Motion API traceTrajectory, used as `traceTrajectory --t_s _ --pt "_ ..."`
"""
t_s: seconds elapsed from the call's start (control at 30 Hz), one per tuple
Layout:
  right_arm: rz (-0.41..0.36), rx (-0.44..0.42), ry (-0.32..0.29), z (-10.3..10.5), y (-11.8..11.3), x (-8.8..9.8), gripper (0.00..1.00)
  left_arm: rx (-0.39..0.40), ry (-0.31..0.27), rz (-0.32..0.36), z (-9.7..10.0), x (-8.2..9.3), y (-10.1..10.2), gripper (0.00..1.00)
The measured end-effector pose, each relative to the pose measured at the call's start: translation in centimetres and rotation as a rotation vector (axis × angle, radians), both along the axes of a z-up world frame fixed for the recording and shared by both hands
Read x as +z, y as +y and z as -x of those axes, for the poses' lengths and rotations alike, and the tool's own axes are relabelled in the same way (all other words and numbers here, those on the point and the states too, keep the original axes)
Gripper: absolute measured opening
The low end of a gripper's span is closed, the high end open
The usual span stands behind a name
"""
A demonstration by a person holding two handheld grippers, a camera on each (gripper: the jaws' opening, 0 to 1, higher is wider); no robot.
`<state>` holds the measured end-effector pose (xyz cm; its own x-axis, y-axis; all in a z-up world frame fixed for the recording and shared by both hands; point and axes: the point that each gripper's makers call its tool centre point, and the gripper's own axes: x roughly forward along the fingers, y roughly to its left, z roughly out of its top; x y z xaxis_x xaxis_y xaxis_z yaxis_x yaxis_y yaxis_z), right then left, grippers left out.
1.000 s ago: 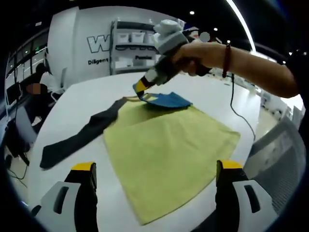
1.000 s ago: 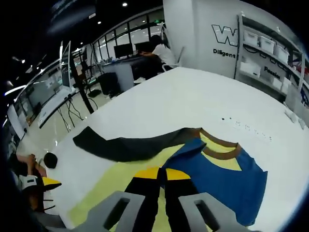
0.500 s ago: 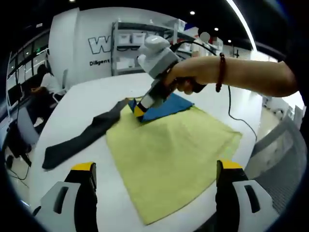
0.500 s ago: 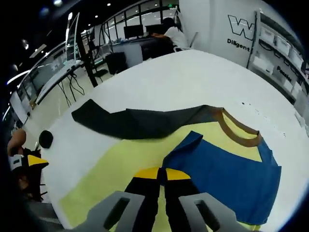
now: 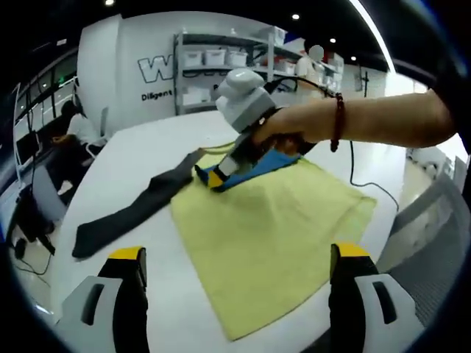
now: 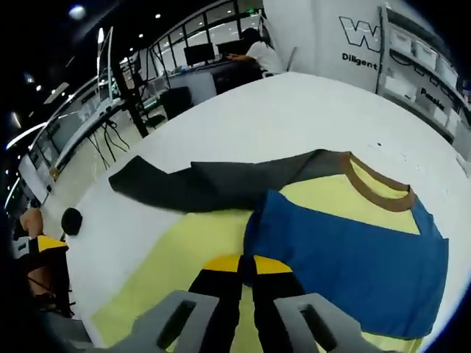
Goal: Fold the garment on the visible template until the final outline fits inside the template.
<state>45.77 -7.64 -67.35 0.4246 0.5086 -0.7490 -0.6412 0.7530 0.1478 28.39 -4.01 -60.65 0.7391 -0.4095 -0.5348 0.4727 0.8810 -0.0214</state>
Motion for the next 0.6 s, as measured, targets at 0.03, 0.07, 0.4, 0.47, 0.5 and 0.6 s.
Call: traceTrajectory --t_s 0.03,0.07,0.4,0.47,0.5,0.6 --pt "-0.001 0.002 0.012 0.3 0.1 -0.1 0.04 0.002 0.002 0.001 0.0 0.0 0.0 0.99" --pt "-0.007 0.007 0.019 0.5 0.2 -0.2 0.06 0.006 0.001 0.001 0.0 0.0 0.1 0.99" --pt "-0.087 0.021 -0.039 1.2 0.4 1.4 0.57 0.013 0.008 -0.008 -0.1 -0.2 0.3 0.99" --pt "-0.110 0.023 -0.050 1.3 0.4 1.8 0.62 0.018 0.010 -0.009 -0.1 -0.2 0.4 0.99" --pt "-0.128 0.020 -0.060 1.2 0.3 2.1 0.64 0.021 0.010 -0.006 0.0 -0.2 0.4 0.99" --pt "-0.132 0.007 -0.060 1.4 -0.3 2.4 0.69 0.020 0.007 -0.005 -0.1 -0.1 0.4 0.99"
